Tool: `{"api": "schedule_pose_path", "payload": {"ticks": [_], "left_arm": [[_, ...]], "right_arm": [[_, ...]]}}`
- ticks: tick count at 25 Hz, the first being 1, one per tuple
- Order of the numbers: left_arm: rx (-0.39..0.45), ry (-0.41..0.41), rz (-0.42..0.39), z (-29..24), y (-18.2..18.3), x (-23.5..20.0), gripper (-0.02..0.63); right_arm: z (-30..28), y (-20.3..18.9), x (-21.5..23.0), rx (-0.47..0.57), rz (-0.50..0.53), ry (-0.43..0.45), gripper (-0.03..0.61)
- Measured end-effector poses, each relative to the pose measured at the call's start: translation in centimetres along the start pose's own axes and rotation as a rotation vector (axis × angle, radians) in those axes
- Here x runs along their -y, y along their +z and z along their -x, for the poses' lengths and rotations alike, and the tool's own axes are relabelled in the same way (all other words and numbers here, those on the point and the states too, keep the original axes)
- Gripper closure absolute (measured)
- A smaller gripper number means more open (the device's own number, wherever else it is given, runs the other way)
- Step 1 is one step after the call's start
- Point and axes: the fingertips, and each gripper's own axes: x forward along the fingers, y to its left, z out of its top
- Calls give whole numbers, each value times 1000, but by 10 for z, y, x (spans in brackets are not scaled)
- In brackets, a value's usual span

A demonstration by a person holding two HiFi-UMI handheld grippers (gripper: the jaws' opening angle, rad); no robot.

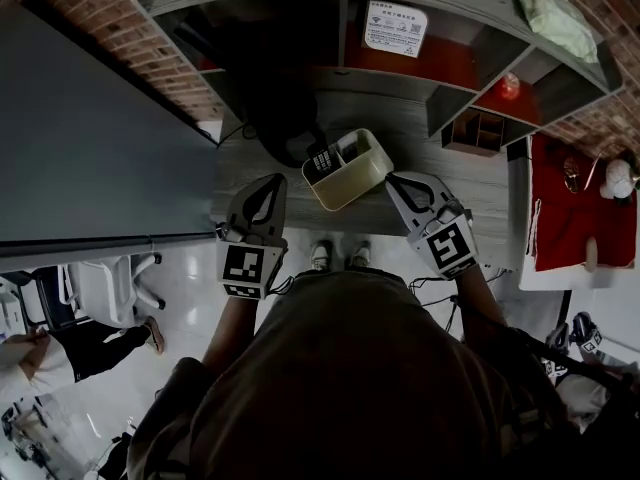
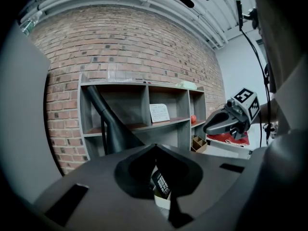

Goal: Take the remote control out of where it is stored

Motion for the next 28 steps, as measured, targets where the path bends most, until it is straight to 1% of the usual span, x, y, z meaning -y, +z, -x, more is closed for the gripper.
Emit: {"api": "schedule_pose_path", "payload": {"ticks": [3,8,9,11,12,16,18,21,25,28], "left_arm": [[-7,20,7,6,-2,-1,603],[-14,43,20,12,-5,-2,603],[-16,46,23,13,-6,-1,603],[-19,53,28,15,-8,0,603],[-21,57,30,16,-9,1,603],[-30,74,46,20,-13,2,603],[-37,81,53,21,-16,1,603],[-50,94,69,23,-22,-2,603],[-65,118,84,24,-27,-9,603],[-69,140,96,25,-28,-16,603]], "right_arm": [[-15,-2,2,3,-38,50,563],[-38,-4,0,-36,-18,138,557],[-43,-5,-1,-42,-16,156,541],[-52,-9,-3,-60,-9,190,470],[-57,-11,-4,-71,-2,205,452],[-78,-21,-8,-107,29,258,418],[-87,-24,-9,-114,38,270,379],[-103,-30,-13,-136,43,304,366],[-122,-49,-23,-224,52,394,334],[-135,-58,-26,-268,69,429,324]]}}
